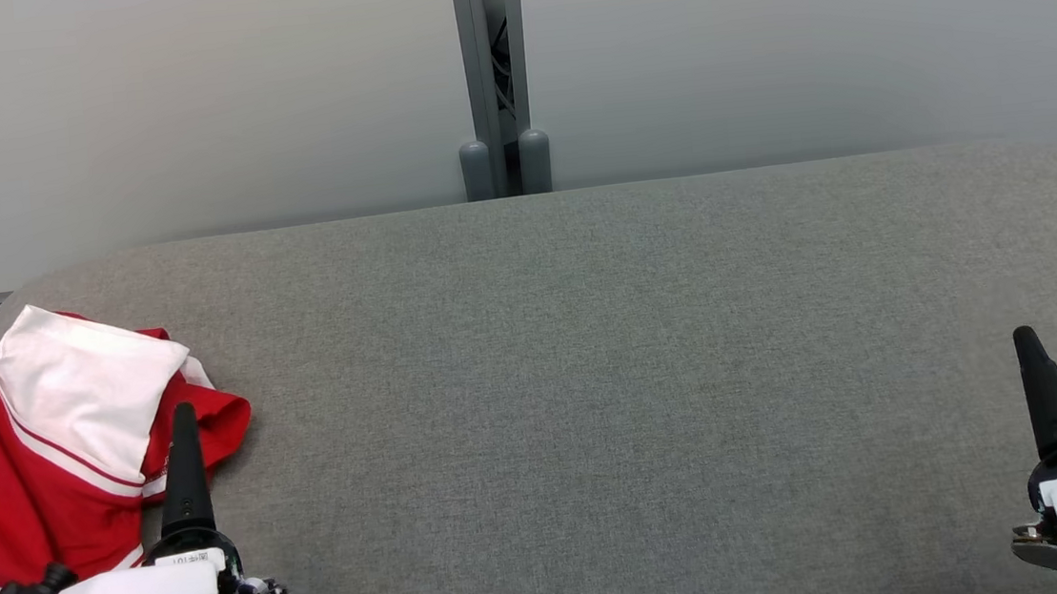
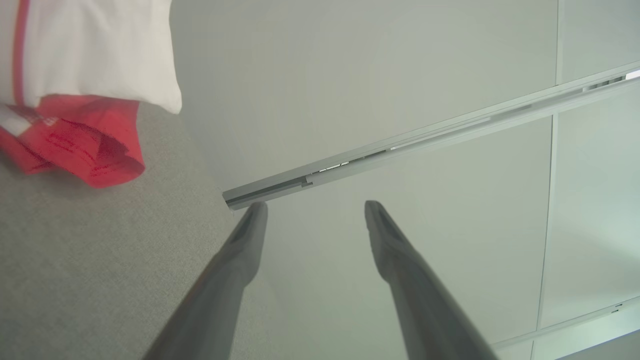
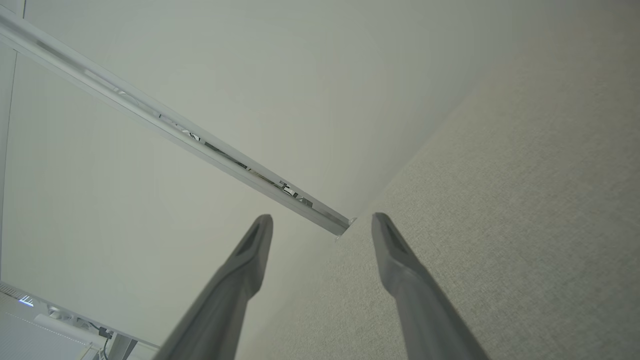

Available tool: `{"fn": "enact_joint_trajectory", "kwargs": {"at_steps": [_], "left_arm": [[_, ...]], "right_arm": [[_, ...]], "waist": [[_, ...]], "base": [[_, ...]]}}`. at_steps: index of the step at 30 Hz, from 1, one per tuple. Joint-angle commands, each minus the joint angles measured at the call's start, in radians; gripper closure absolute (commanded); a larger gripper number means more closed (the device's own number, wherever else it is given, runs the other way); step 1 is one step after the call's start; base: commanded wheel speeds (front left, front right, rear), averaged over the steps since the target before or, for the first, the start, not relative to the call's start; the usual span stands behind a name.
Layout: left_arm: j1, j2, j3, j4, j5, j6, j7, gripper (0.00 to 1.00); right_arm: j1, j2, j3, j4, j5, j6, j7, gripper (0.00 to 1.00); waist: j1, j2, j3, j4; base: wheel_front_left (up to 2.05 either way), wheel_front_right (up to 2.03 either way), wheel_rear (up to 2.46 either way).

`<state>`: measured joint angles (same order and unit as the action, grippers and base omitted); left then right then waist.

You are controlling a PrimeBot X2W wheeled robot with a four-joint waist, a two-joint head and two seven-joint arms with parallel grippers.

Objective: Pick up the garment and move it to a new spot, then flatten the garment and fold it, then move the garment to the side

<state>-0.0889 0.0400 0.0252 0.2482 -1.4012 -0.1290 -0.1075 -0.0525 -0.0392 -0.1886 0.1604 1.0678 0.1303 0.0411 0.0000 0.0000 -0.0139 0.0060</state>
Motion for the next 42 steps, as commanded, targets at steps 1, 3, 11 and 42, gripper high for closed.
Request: {"fn": "enact_joint_trajectory", "kwargs": {"at_steps": [1, 3, 11, 42], "left_arm": [[-0.013, 0.005, 0.013, -0.022, 0.024, -0.001, -0.005, 0.0], [-0.012, 0.006, 0.028, -0.031, 0.052, -0.001, -0.01, 0.0], [-0.012, 0.006, 0.082, -0.068, 0.154, -0.001, -0.028, 0.0], [0.052, 0.009, -0.121, -0.338, 0.817, 0.211, -0.089, 0.0]], "right_arm": [[-0.027, -0.015, 0.01, -0.027, -0.039, 0.0, -0.013, 0.0], [-0.033, -0.023, 0.03, -0.041, -0.088, 0.0, -0.023, 0.0], [-0.058, -0.048, 0.109, -0.101, -0.281, 0.0, -0.059, 0.0], [-0.062, -0.075, 0.285, -0.247, -0.764, 0.0, -0.178, 0.0]], "waist": [[0.0, 0.0, -0.001, 0.001], [0.0, 0.0, -0.002, 0.004], [0.0, 0.0, -0.008, 0.012], [0.0, 0.0, -0.009, 0.014]], "base": [[0.0, 0.0, 0.0], [0.0, 0.0, 0.0], [0.0, 0.0, 0.0], [0.0, 0.0, 0.0]]}}
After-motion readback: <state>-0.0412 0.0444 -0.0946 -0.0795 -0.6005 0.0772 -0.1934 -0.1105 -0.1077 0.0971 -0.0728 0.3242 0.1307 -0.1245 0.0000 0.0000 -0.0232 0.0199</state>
